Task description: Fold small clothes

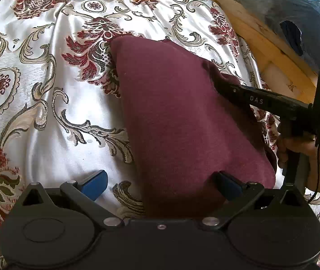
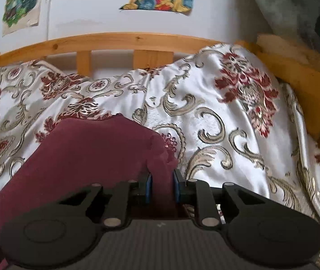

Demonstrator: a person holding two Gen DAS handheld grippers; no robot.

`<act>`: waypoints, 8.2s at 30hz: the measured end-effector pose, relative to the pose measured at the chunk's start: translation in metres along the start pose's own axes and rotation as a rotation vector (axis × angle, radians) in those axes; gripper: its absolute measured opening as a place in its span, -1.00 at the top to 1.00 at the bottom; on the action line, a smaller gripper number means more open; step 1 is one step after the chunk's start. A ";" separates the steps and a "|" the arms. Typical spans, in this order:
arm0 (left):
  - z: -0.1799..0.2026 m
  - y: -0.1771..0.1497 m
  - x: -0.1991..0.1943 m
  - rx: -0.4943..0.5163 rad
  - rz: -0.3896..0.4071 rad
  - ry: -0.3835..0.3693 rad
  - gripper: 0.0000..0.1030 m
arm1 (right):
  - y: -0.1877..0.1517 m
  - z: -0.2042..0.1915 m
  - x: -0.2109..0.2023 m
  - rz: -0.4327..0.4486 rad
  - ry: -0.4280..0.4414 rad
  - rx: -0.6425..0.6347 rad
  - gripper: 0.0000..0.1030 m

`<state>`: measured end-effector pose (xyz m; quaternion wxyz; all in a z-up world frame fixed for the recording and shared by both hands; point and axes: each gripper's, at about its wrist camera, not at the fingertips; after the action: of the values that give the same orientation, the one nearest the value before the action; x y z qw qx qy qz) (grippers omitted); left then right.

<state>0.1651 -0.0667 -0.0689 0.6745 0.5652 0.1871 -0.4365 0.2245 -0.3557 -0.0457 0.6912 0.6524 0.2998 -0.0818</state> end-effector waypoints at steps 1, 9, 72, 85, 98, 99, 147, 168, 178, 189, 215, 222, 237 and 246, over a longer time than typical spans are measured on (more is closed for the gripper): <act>0.000 0.000 0.000 0.000 0.000 0.000 -0.99 | 0.000 0.004 0.001 -0.003 0.008 0.022 0.53; -0.003 0.001 0.001 -0.018 -0.009 -0.035 -0.97 | 0.006 0.050 0.024 -0.030 0.228 0.320 -0.27; -0.034 0.065 -0.062 0.083 0.236 0.099 0.17 | 0.111 -0.027 0.037 0.203 0.332 0.256 0.71; -0.118 0.090 -0.046 -0.114 0.252 0.199 0.16 | 0.163 -0.096 0.152 0.111 0.383 0.172 0.71; -0.133 0.084 -0.030 -0.168 0.214 0.207 0.01 | 0.143 -0.080 0.182 0.071 0.305 0.218 0.69; -0.133 0.084 -0.031 -0.167 0.214 0.208 0.01 | 0.142 -0.078 0.182 0.070 0.303 0.223 0.68; -0.116 0.091 -0.044 -0.217 0.204 0.310 -0.82 | 0.184 -0.118 0.151 0.055 0.226 -0.088 -0.66; -0.025 0.074 -0.207 -0.082 0.517 0.484 -0.99 | 0.121 -0.149 -0.072 0.341 0.210 -0.044 -1.00; -0.008 0.020 -0.248 -0.008 0.500 0.555 -0.99 | 0.089 -0.168 -0.132 0.373 0.220 -0.084 -1.00; 0.001 -0.025 -0.242 0.003 0.457 0.534 -0.99 | 0.039 -0.175 -0.156 0.343 0.172 -0.051 -1.00; -0.036 -0.068 -0.171 -0.071 0.391 0.605 -0.99 | -0.055 -0.171 -0.110 0.241 0.000 0.094 -1.00; -0.037 -0.068 -0.162 -0.059 0.372 0.606 -0.99 | -0.059 -0.171 -0.102 0.226 0.011 0.096 -1.00; -0.037 -0.069 -0.160 -0.048 0.367 0.595 -0.99 | -0.058 -0.175 -0.094 0.189 0.018 0.081 -1.00; -0.037 -0.069 -0.161 -0.052 0.367 0.598 -0.99 | -0.058 -0.176 -0.092 0.187 0.022 0.077 -1.00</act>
<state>0.0307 0.0295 -0.0013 0.6715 0.6747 0.2826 -0.1183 0.0670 -0.2212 -0.0415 0.6670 0.7044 0.2420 -0.0213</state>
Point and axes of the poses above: each gripper's, at about its wrist camera, not at the fingertips, and x roughly the way its jaws point, z to its right, y to its top, and after that the axes turned 10 degrees about y, right-handed
